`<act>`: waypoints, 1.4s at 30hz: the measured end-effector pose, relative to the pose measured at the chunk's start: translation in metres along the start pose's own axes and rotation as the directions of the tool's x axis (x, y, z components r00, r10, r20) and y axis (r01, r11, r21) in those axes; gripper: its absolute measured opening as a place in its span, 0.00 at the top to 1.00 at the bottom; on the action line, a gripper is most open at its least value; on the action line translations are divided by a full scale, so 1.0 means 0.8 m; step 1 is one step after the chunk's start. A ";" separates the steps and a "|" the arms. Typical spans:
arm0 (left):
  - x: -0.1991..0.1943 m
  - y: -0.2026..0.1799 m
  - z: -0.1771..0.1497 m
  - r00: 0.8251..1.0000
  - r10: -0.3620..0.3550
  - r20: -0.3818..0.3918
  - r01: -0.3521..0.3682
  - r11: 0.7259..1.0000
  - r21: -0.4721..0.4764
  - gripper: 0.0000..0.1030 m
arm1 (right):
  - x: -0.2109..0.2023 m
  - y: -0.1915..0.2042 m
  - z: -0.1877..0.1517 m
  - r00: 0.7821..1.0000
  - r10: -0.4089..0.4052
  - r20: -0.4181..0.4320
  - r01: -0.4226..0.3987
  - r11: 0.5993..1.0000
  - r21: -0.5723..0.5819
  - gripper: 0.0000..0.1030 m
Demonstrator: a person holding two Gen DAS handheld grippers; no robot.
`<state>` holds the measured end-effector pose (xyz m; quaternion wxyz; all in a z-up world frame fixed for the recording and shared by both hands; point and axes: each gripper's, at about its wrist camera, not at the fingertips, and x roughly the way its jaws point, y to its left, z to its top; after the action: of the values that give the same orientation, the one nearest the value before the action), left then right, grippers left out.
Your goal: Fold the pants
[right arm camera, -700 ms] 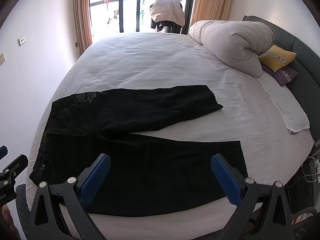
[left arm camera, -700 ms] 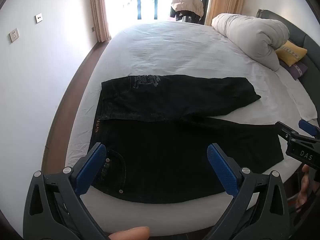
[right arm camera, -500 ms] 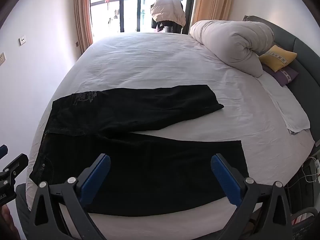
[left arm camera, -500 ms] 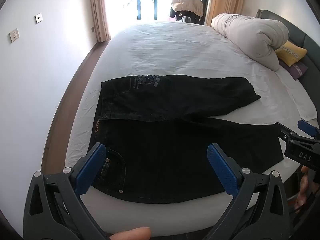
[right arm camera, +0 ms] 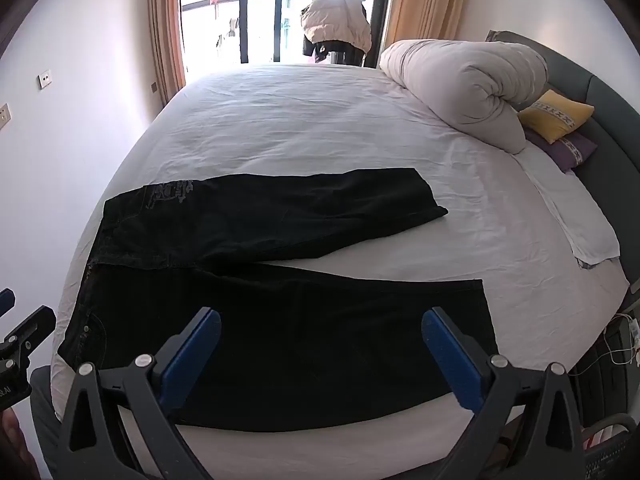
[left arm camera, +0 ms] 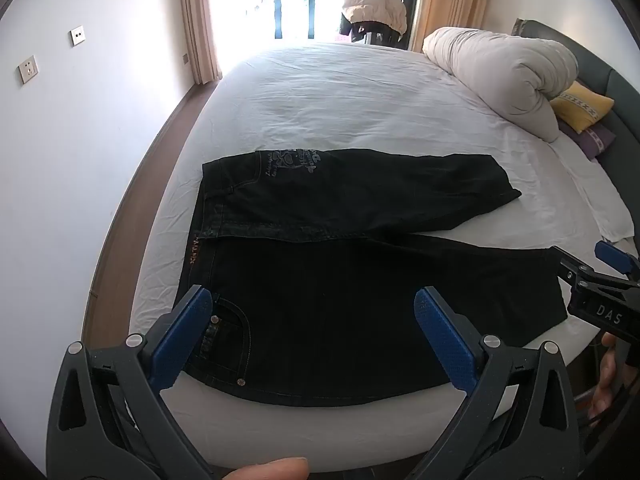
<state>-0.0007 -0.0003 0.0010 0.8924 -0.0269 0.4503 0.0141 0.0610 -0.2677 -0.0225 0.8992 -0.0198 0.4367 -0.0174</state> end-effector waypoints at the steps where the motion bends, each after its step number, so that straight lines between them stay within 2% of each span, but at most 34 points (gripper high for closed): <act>1: 0.000 0.000 0.000 1.000 0.000 0.000 0.000 1.000 0.000 0.00 | -0.001 0.000 0.000 1.000 0.000 0.000 0.000 1.000 0.000 0.00; 42: -0.001 -0.001 -0.007 1.000 -0.001 -0.003 0.001 1.000 0.000 0.00 | 0.002 0.002 -0.007 1.000 -0.001 -0.002 0.001 1.000 -0.002 0.00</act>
<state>-0.0058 -0.0013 -0.0015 0.8917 -0.0271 0.4515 0.0136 0.0577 -0.2659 -0.0272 0.8987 -0.0210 0.4378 -0.0173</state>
